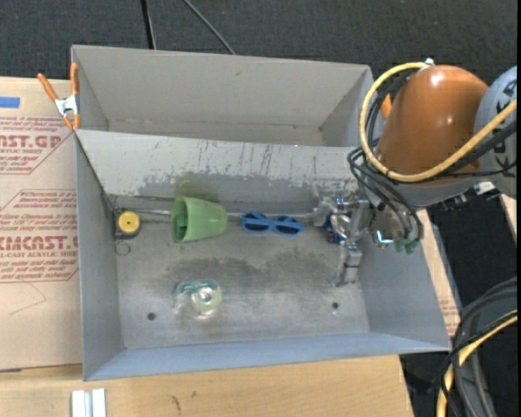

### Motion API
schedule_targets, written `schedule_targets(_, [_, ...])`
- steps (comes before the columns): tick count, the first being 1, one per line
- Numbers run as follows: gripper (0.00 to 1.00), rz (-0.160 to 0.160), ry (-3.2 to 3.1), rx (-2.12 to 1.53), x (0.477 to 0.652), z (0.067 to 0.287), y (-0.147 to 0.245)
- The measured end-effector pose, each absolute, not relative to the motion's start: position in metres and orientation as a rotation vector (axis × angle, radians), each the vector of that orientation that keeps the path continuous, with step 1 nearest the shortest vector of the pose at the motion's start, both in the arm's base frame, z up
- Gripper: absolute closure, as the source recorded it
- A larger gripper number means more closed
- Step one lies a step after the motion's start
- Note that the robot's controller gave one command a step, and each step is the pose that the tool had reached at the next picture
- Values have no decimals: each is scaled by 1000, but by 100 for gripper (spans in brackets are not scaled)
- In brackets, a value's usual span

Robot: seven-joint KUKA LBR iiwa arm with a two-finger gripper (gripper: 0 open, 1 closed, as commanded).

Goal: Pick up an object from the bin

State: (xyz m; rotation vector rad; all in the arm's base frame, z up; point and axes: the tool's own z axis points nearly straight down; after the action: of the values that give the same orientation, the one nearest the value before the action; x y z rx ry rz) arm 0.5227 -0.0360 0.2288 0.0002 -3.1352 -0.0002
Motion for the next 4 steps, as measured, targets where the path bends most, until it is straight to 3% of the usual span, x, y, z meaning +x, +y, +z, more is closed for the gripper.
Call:
schedule_targets(1, [0, 0, -3138, -7, 566, 149, -33])
schedule_targets(2, [0, 1, -3140, 15, 593, 80, -50])
schedule_targets(3, [0, -2, -3144, -10, 591, 70, -19])
schedule_targets(4, [0, 2, -3137, -208, 593, 70, -88])
